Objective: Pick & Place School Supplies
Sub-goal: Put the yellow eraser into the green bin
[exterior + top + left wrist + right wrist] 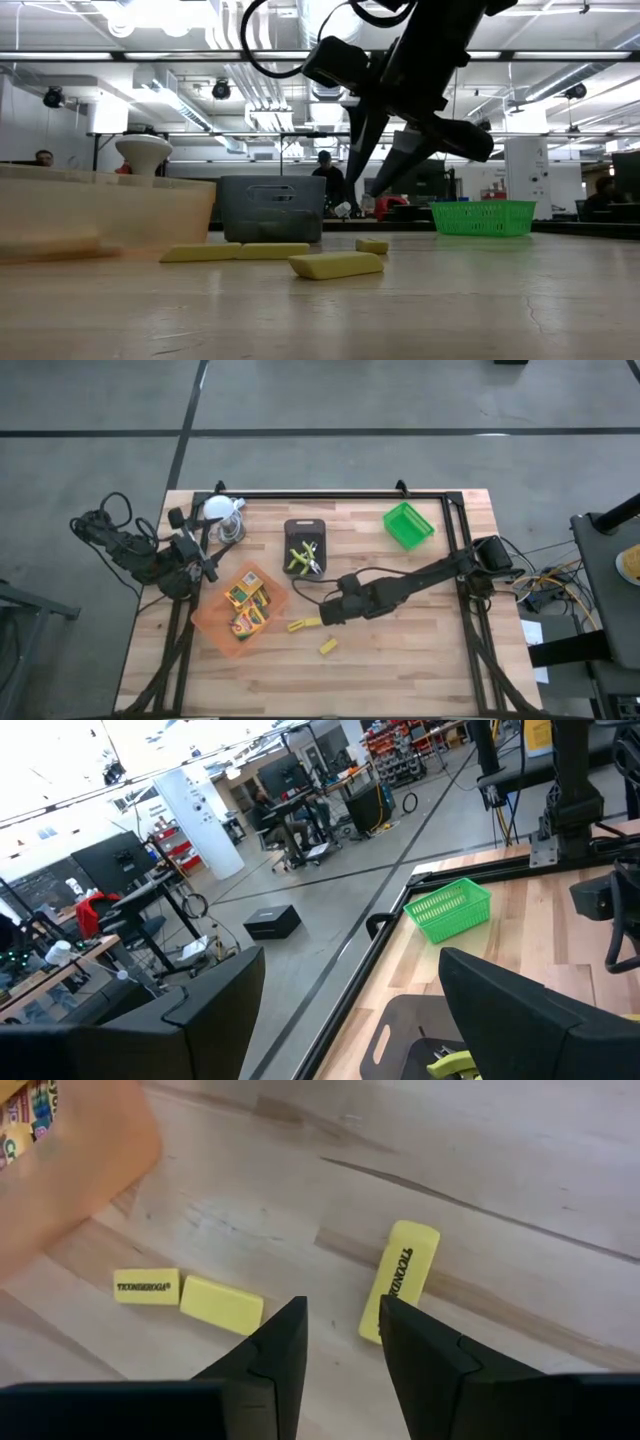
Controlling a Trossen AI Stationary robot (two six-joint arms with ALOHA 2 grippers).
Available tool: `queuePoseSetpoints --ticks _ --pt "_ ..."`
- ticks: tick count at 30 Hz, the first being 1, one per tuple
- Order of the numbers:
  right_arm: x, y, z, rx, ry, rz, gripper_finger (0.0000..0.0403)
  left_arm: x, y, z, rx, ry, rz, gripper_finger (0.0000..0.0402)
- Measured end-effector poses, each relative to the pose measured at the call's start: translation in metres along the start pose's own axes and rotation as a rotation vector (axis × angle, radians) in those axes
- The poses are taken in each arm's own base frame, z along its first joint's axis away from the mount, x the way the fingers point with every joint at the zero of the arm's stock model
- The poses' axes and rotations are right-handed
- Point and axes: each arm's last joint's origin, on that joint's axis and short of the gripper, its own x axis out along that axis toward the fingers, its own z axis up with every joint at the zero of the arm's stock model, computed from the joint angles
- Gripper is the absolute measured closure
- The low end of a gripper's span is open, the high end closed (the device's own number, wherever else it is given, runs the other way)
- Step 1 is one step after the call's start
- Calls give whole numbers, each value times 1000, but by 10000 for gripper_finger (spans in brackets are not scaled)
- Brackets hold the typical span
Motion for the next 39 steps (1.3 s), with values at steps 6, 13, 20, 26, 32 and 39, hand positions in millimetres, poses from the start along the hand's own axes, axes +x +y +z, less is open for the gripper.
queuePoseSetpoints --ticks 6,13,20,26,32,39 --pt "1 -2 1 45 -1 -11 261 0 0 0 0 0 0 96" --pt "13 -6 -2 20 -6 -49 207 0 0 0 0 0 0 96" --pt "35 -3 -9 -19 34 -75 214 0 0 0 2 1 0 96" --pt "37 4 -8 -58 56 -107 236 0 0 0 1 1 0 96" --pt "36 1 -8 -71 61 -148 252 0 0 0 1 1 0 96" --pt "36 1 -8 -78 61 -147 258 0 0 0 1 1 0 96"
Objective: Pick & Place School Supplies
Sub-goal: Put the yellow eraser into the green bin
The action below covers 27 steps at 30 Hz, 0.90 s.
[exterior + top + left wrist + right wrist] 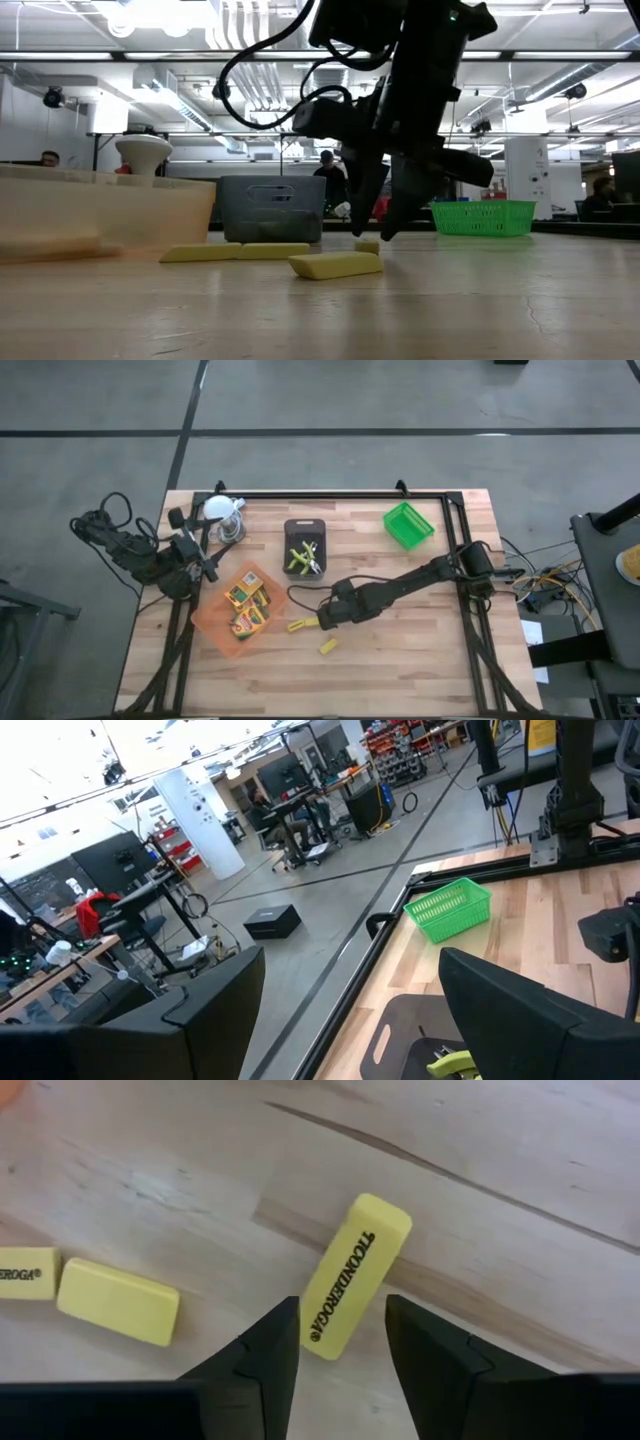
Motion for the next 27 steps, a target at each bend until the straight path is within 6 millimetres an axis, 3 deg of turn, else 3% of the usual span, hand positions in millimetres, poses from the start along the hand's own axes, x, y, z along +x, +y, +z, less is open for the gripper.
queuePoseSetpoints --ticks 10,27 --pt "3 0 6 40 -8 7 243 0 0 0 0 0 0 96" --pt "7 -3 12 13 2 -2 271 0 0 0 0 0 0 96"
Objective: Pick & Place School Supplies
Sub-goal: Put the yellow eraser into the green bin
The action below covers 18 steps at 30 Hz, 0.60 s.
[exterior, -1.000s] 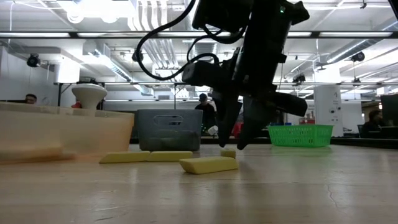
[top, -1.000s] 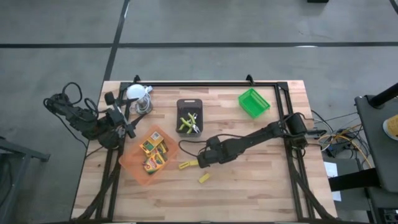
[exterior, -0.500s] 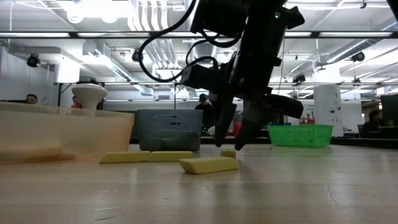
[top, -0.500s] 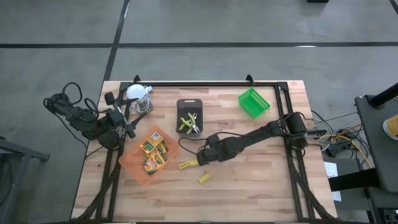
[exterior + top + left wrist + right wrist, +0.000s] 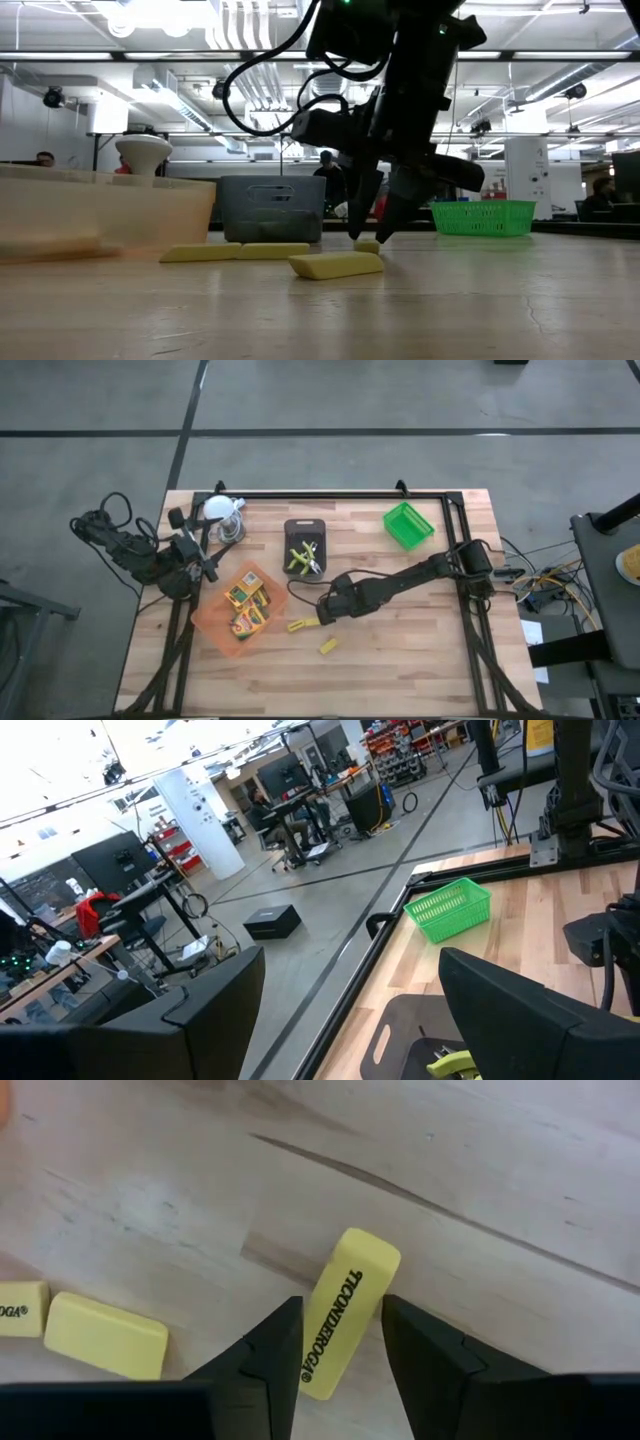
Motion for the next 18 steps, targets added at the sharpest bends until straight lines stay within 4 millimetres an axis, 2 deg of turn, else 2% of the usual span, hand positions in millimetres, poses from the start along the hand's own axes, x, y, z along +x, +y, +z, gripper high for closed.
queuePoseSetpoints --ticks 7,13,18 --pt "-2 1 2 -6 -30 5 260 0 0 0 0 0 0 96" --pt "-14 9 8 -22 -92 43 247 0 0 0 0 0 0 96" --pt "-15 18 9 -52 -109 132 241 0 0 0 0 0 0 96"
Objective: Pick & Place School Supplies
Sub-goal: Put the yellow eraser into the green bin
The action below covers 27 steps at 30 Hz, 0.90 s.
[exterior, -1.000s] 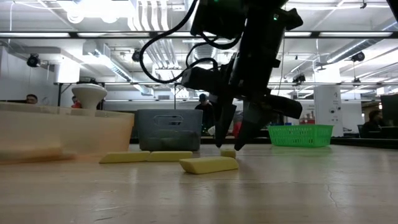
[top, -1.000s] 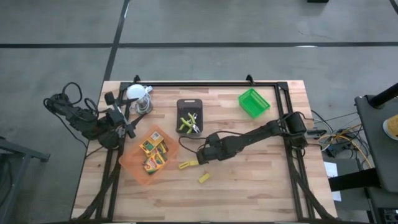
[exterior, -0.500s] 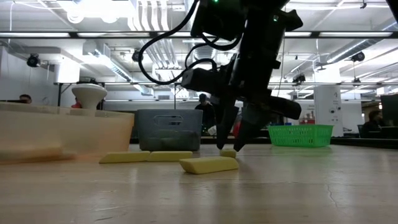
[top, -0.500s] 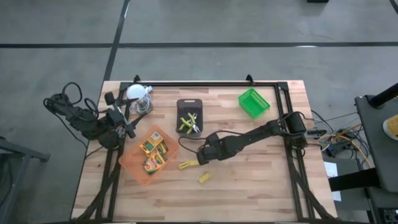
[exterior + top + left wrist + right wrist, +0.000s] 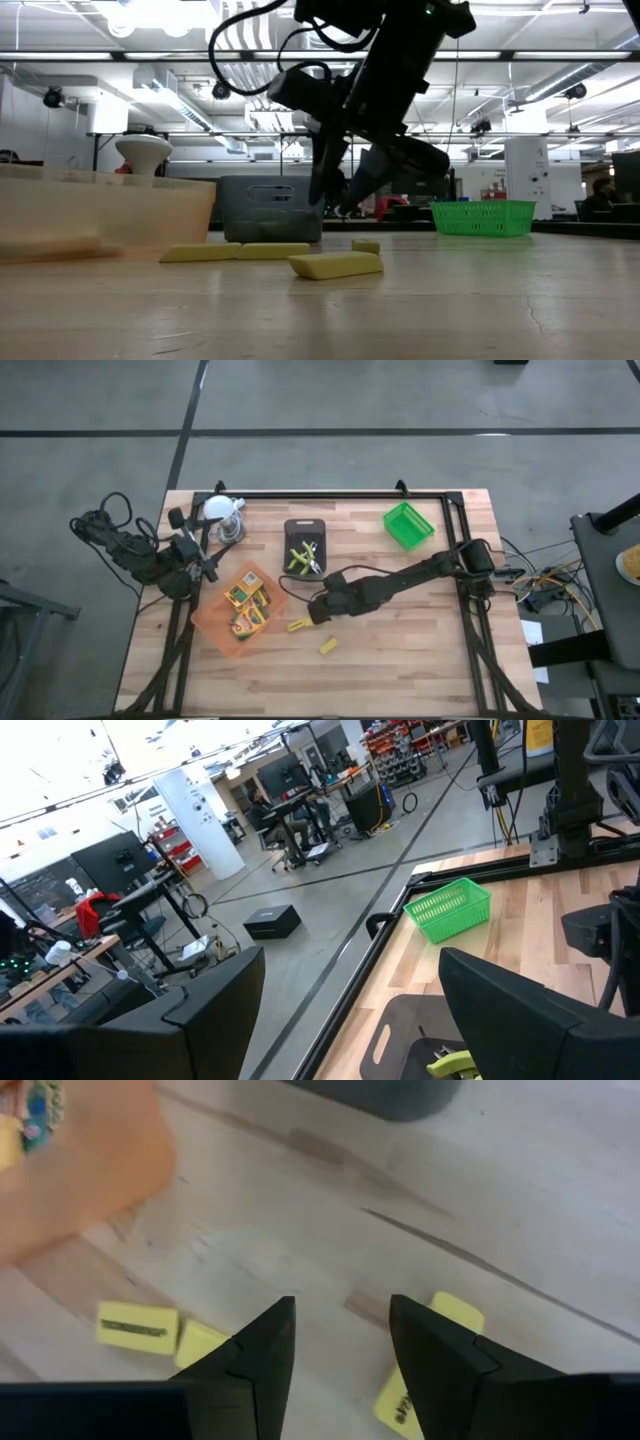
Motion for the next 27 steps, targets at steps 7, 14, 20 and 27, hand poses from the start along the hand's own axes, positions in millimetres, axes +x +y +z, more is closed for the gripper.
queuePoseSetpoints --ticks 7,14,20,27 --pt "2 -5 -3 -21 37 -22 243 0 0 0 0 0 0 96" --pt "6 -10 -9 -56 136 -12 239 0 0 0 0 0 0 96" --pt "10 -17 -13 -39 171 -26 249 0 0 0 0 0 0 96" --pt "12 -22 -15 -40 186 -37 262 0 0 0 0 0 0 96"
